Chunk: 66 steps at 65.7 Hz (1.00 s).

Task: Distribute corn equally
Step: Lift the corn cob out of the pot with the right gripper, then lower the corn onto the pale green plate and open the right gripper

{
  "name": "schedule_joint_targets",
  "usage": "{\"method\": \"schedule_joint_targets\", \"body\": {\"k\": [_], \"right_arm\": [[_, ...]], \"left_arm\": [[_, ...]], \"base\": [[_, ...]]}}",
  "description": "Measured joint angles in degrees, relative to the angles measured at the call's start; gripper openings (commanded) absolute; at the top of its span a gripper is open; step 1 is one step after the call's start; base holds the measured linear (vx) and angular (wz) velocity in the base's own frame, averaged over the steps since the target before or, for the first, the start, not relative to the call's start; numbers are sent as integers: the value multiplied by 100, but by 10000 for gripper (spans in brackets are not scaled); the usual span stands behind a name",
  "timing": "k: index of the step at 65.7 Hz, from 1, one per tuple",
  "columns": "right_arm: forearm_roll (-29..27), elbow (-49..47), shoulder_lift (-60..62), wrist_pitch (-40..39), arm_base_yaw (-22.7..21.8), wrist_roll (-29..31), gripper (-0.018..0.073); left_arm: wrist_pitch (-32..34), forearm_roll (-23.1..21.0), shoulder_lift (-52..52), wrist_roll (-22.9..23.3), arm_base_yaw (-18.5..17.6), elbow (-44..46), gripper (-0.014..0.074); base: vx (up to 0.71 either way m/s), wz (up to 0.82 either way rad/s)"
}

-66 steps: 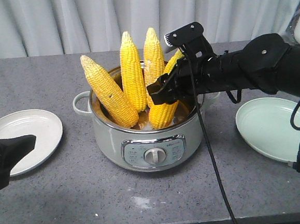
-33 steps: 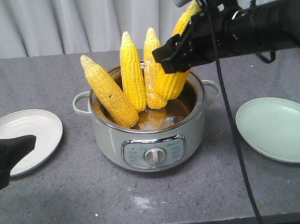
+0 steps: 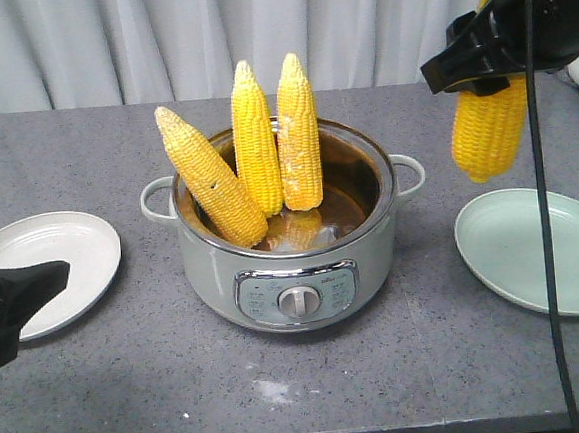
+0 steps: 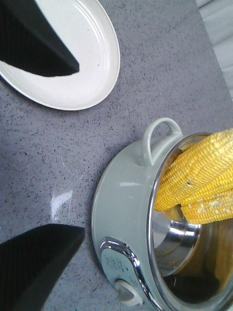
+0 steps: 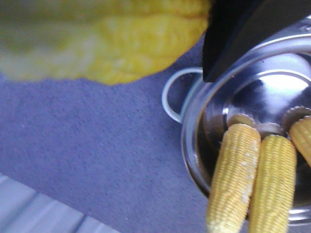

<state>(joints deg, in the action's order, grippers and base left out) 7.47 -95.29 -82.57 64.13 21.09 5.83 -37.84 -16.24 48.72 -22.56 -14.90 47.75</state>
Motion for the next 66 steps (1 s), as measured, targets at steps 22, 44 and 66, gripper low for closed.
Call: {"method": "schedule_joint_targets", "body": {"k": [22,44,66], "right_arm": [[251,-21,0,620,-636,-462,256],[-116,-22,-420,819,-1739,-442,256],[-144,-22,-1140,819,-1862,-332,256]], "left_arm": [[0,0,0,0,0,0,580],[0,0,0,0,0,0,580],[0,0,0,0,0,0,580]], "base": [[0,0],[0,0],[0,0]]}}
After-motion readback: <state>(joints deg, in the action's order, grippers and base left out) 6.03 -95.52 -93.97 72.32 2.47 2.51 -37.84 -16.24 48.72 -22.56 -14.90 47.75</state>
